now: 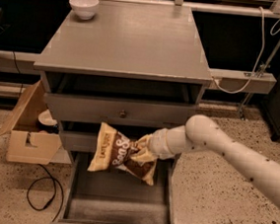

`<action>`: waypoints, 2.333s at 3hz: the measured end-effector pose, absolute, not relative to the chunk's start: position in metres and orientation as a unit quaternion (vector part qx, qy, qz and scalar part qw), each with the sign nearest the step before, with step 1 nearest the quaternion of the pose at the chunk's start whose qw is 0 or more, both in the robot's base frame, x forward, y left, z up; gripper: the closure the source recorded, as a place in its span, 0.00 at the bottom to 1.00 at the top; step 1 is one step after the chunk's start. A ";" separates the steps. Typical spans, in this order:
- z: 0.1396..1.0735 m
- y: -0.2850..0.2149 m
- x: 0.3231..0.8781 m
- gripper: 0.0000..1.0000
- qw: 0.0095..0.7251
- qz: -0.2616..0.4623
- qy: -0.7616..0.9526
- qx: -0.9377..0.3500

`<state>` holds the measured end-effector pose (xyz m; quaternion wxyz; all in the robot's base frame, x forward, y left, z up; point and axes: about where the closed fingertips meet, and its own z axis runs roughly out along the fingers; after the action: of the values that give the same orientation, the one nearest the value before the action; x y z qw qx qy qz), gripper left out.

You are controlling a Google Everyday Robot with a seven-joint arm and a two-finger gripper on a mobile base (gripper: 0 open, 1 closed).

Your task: Pick brown chip bag from bottom drawer and place on counter

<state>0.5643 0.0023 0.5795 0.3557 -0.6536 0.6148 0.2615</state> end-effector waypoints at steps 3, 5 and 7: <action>0.771 0.009 0.567 1.00 0.409 0.127 0.568 -0.703; 0.866 0.015 0.596 1.00 0.451 0.034 0.540 -0.710; 1.029 0.040 0.697 1.00 0.508 -0.125 0.526 -0.671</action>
Offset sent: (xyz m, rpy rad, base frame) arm -0.0024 0.0123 0.2742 -0.1883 -0.4267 -0.0173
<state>0.6965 0.0399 1.0287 0.5081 -0.6708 0.5256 -0.1249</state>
